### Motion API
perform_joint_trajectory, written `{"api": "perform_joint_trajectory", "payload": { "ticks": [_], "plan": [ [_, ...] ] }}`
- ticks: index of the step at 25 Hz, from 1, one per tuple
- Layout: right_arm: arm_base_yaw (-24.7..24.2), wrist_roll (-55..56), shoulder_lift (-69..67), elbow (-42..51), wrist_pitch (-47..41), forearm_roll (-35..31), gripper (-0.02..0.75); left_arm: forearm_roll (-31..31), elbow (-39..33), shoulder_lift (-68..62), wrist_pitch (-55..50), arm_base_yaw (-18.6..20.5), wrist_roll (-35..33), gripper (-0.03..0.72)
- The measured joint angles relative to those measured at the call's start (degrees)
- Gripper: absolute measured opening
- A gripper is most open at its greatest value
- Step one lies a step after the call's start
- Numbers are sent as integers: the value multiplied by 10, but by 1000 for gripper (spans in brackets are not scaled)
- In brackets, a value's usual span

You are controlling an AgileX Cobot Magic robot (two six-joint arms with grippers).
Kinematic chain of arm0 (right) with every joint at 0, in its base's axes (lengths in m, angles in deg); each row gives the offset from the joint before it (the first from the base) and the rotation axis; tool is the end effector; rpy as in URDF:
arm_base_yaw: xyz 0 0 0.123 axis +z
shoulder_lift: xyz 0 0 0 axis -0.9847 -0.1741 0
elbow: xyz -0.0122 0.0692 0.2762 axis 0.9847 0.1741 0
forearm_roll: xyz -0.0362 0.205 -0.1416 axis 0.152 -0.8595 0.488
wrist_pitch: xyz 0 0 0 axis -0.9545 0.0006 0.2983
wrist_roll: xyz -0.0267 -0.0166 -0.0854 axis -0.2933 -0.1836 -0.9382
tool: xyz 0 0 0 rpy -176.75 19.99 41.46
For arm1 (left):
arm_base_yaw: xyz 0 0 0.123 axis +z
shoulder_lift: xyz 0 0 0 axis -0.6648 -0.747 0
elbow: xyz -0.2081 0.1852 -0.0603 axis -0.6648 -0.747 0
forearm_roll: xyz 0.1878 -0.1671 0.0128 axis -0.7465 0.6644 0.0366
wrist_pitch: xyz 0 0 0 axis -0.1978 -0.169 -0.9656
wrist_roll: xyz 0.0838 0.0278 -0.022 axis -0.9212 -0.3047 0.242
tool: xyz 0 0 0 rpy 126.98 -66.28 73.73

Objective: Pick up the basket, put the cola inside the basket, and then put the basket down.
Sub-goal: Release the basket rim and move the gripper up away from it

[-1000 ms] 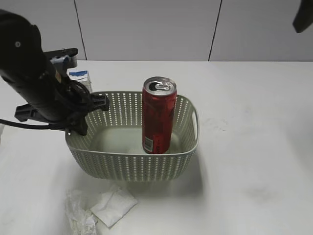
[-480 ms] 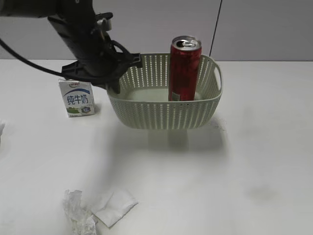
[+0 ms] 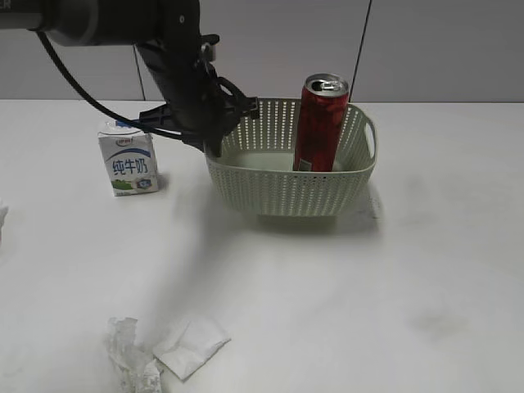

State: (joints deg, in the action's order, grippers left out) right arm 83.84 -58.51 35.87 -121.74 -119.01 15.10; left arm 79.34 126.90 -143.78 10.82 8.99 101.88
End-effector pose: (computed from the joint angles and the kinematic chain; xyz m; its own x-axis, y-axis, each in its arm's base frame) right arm 0.0942 0.0123 0.2961 -0.6594 -0.1251 -0.7413 -0.1684 0.9856 -0.0165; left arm 0.3900 -0.2563 0.1910 -0.9534 0.0483 -0.2978 0.1180 0.9681 -0.2209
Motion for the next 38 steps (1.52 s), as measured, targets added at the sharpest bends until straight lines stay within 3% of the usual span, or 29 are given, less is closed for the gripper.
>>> {"api": "perform_joint_trajectory", "payload": {
  "ticks": [7,14,28,32,35,36,37,38],
  "plan": [
    [0,0,180,76,-1,0,592,-15,0,-25,9,0,-6,1],
    [0,-1,304,87,-25,0,592,-16,0,-26,27,0,-7,1],
    [0,0,323,97,-47,0,592,-30,0,-36,57,0,-9,22],
    [0,0,323,97,-47,0,592,-5,2,-39,60,0,-9,143],
    [0,0,323,97,-47,0,592,3,4,-39,61,0,-8,352],
    [0,0,323,97,-47,0,592,4,4,-38,60,0,-8,513],
    [0,0,323,97,-47,0,592,4,4,-38,60,0,-8,513],
    [0,0,323,97,-47,0,592,4,4,-37,59,0,-8,568]
  ]
}}
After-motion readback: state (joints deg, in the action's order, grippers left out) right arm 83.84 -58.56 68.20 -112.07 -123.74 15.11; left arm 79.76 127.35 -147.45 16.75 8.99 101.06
